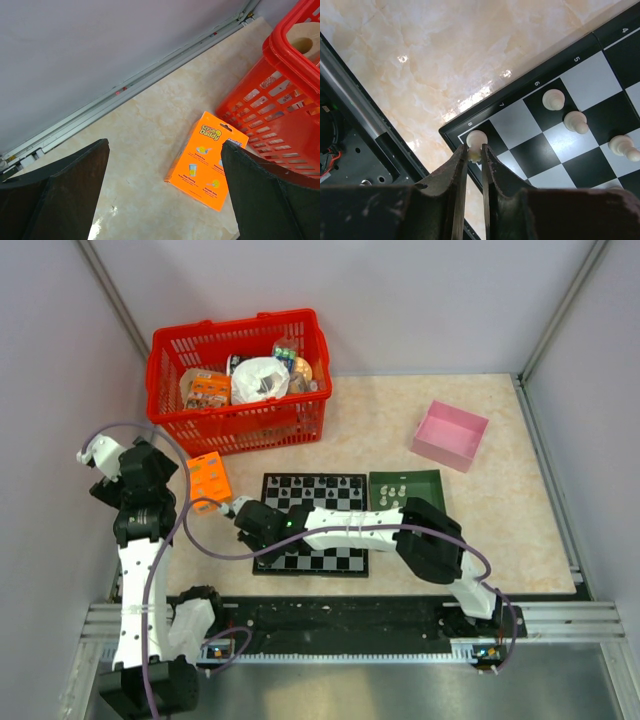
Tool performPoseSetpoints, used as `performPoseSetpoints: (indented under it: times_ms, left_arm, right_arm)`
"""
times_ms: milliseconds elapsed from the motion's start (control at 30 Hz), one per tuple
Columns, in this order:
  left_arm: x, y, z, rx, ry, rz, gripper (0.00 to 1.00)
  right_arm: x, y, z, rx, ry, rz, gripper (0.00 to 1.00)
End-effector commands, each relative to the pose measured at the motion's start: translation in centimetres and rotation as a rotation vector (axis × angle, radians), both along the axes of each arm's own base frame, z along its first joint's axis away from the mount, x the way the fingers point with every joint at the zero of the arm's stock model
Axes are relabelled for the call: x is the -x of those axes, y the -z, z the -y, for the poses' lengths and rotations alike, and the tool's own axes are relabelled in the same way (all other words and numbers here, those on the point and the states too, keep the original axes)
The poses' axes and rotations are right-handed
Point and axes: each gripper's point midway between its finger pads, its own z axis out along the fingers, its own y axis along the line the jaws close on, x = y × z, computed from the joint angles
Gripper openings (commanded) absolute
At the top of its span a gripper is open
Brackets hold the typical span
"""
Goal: Set up the chess pieces on the board
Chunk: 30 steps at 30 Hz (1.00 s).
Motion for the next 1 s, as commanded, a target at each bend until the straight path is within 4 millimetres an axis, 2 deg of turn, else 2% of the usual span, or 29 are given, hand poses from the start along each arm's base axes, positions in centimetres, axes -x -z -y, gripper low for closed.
performPoseSetpoints:
  times_ms: [0, 133, 333, 433, 533, 600, 633, 667, 700, 767, 967]
  left_arm:
    - [0.2, -1.4, -0.2, -0.020, -0.003, 0.041, 0.99]
    - [0.2, -1.4, -0.2, -0.020, 0.000, 0.039, 0.99]
    - [0.3, -1.2, -0.1, -0.018, 0.005, 0.038, 0.99]
    - [0.3, -1.3, -0.1, -0.020, 0.003, 0.038, 0.99]
    - [0.3, -1.4, -0.1, -0.020, 0.001, 0.038, 0.99]
    - [0.4, -1.4, -0.1, -0.018, 0.001, 0.043, 0.99]
    - [0.3, -1.4, 0.0, -0.016, 0.005, 0.046, 0.99]
    - [0.2, -1.5, 0.0, -0.014, 0.007, 0.051, 0.99]
    - [0.1, -1.5, 0.1, -0.012, 0.016, 0.055, 0.99]
    - [-0.1, -1.6, 0.3, -0.006, 0.030, 0.062, 0.99]
    - [-0.9, -1.7, 1.0, 0.014, 0.071, 0.091, 0.99]
  right_arm:
    - [0.4, -1.4, -1.7, -0.045, -0.031, 0.015, 0.17]
    - [0.4, -2.0, -1.8, -0.057, -0.036, 0.020, 0.25]
    - [0.0, -4.2, -1.7, -0.092, -0.030, 0.043, 0.30]
    - [-0.9, -6.7, -0.9, -0.127, -0.001, 0.071, 0.31]
    - [-2.8, -9.6, 1.2, -0.174, 0.061, 0.097, 0.33]
    - [-4.6, -11.3, 3.3, -0.204, 0.111, 0.122, 0.36]
    - [-4.9, -11.5, 4.5, -0.213, 0.121, 0.126, 0.39]
    - [-5.3, -12.4, 5.5, -0.239, 0.133, 0.138, 0.44]
    - [-6.2, -13.3, 7.0, -0.249, 0.167, 0.161, 0.47]
    - [-8.0, -13.9, 10.5, -0.245, 0.256, 0.188, 0.52]
    - [-13.6, -11.3, 22.7, -0.160, 0.582, 0.190, 0.53]
